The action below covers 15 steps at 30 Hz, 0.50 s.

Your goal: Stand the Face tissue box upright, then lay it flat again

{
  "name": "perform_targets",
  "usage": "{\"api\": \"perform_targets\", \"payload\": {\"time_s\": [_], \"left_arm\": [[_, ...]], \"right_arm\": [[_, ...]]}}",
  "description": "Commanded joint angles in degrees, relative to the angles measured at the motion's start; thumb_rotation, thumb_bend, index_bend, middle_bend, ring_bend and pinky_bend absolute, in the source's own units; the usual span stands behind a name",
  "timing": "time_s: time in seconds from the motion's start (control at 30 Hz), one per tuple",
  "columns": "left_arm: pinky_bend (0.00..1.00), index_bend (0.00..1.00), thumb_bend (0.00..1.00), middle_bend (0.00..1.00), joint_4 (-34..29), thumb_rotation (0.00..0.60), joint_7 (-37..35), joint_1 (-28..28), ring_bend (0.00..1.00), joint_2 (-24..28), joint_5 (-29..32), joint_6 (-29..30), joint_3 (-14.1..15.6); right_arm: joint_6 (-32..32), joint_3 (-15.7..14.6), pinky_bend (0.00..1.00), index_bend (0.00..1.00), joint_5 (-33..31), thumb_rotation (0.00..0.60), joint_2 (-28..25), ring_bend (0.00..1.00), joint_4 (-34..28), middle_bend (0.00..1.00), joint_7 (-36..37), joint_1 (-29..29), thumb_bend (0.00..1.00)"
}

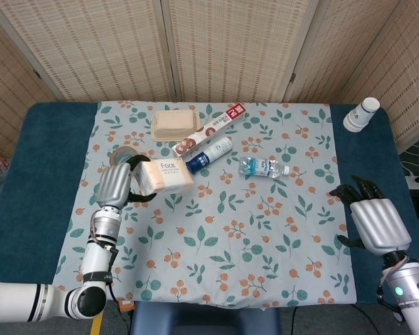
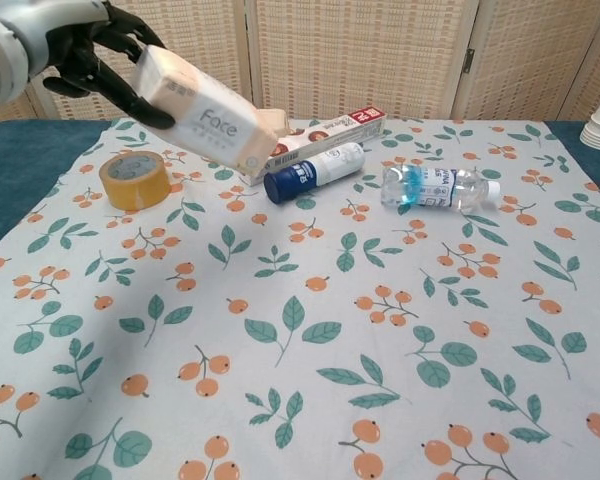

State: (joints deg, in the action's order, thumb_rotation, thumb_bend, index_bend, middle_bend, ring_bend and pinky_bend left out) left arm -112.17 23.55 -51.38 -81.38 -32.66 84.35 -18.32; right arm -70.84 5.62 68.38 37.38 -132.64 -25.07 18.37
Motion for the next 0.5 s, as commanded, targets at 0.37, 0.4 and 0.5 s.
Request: {"api": "perform_targets", "payload": {"time_s": [0.37, 0.4, 0.5], "left_arm": [[1.00, 0.49, 0.20, 0.66, 16.4, 0.600, -22.3, 15.6, 1.00, -14.1, -24.8, 6.3, 6.8], [1.00, 0.49, 0.20, 0.65, 17.3, 0.600, -22.4, 16.0, 1.00, -14.6, -25.6, 6.4, 7.2], [1.00, 0.48, 0.20, 0.65, 20.1, 0.600, -22.5, 17.1, 1.00, -16.1, -27.6, 6.3, 7.9]], "right_arm": [[0.4, -0.3, 0.10, 0.26, -0.7, 0.600, 0.6, 0.04, 0.1, 0.19, -0.8, 0.4, 0.07], [0.4, -0.3, 0.10, 0.26, -0.7, 0.600, 0.5, 0.04, 0.1, 0.19, -0.8, 0.4, 0.07], [0.3, -0.3, 0.10, 0.26, -0.9, 0.600, 0.5, 0.04, 0.1, 0.19, -0.9, 0.4, 0.07]]}}
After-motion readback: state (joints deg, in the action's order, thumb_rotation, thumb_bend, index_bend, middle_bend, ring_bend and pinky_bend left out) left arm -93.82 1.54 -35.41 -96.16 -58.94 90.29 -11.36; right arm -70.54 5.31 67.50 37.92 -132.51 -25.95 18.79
